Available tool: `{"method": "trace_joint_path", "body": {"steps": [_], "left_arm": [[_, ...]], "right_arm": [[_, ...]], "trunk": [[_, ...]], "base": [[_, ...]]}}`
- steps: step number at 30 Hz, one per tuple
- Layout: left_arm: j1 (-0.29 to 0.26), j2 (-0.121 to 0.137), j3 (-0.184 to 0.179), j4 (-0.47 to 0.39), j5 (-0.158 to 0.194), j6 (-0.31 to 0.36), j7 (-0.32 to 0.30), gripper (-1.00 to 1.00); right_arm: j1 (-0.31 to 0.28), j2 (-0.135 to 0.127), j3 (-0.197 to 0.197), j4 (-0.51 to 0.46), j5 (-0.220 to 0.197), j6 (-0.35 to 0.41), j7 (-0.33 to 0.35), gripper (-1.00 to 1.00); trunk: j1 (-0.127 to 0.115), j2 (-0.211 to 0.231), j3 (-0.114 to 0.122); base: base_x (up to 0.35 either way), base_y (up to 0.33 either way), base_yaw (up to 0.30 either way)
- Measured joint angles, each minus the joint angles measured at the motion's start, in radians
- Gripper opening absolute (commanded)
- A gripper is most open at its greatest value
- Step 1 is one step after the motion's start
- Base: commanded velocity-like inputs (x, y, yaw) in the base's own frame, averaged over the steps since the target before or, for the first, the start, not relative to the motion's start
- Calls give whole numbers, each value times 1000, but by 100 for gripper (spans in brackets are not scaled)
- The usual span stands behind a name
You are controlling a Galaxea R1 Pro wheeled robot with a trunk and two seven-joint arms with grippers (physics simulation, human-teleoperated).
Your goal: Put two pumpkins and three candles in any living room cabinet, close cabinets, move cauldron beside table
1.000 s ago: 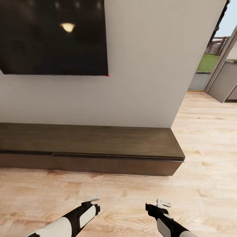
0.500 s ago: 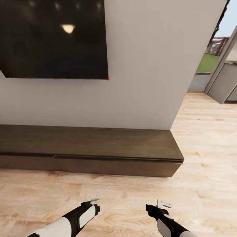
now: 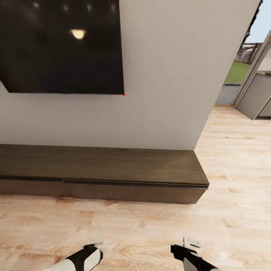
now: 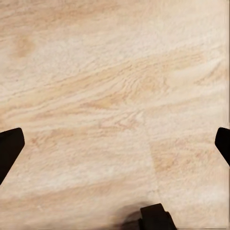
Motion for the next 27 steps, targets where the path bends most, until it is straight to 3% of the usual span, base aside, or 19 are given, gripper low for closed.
{"method": "trace_joint_path", "body": {"steps": [7,14,18,27], "left_arm": [[94,37,-4,54,-6,-94,-106,100],[187,55,-5,62,-7,-158,-117,100],[240,58,-6,65,-16,-219,-116,100],[307,58,-8,81,-23,-239,-115,100]], "right_arm": [[19,-1,-1,56,-2,-46,3,100],[76,0,-1,132,-2,-137,0,100],[105,-2,0,136,-2,-145,0,100],[111,-5,0,136,2,-147,0,100]], "trunk": [[-27,49,22],[-54,98,44],[-69,126,56],[-104,189,85]], "base": [[0,0,0],[0,0,0],[0,0,0],[0,0,0]]}}
